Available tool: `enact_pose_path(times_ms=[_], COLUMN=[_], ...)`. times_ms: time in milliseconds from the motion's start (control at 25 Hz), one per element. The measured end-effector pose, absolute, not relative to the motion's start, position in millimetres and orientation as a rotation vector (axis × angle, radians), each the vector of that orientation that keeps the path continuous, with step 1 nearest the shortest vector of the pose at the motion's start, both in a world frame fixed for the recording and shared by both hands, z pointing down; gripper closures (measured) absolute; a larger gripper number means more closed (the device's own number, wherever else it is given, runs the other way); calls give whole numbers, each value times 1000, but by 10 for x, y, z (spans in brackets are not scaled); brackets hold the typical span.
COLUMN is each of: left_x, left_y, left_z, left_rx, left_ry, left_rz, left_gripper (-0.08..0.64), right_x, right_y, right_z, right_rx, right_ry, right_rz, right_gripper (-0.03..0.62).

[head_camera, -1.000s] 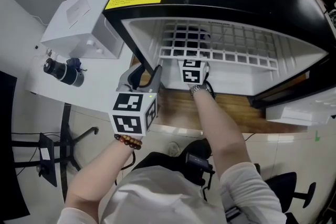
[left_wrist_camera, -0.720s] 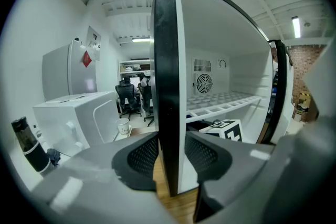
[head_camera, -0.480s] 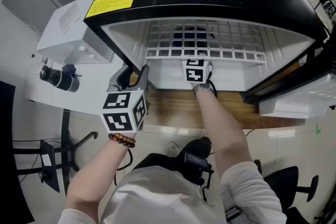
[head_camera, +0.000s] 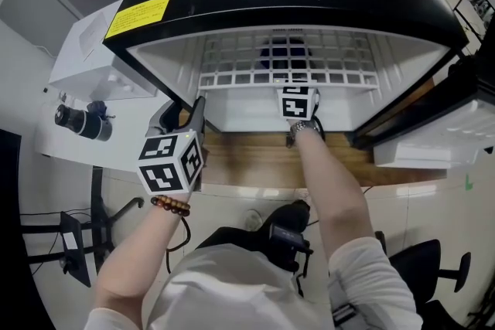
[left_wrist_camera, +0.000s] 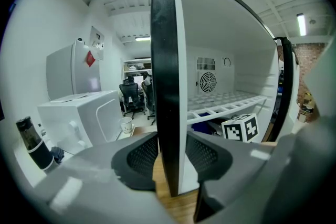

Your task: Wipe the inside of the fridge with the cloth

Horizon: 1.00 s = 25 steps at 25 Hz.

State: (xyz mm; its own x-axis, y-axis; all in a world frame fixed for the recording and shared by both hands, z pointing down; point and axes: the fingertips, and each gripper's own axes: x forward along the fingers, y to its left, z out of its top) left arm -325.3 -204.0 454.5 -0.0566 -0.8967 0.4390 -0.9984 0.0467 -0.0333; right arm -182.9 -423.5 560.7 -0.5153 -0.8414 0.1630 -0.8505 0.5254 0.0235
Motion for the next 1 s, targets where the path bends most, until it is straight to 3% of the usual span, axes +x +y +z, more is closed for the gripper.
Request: enact_pose_path(times_ms=[1000], left_x=[-3276], left_y=[-2066], left_z=[4563], left_rx=[1862], left_ry=[-2069], left_rz=[469], left_gripper=[405], right_x=[-843], right_y=[-4444], right_z=[5691], right_rx=[1652], right_ry=[-2464], right_rz=[116], right_gripper=[525])
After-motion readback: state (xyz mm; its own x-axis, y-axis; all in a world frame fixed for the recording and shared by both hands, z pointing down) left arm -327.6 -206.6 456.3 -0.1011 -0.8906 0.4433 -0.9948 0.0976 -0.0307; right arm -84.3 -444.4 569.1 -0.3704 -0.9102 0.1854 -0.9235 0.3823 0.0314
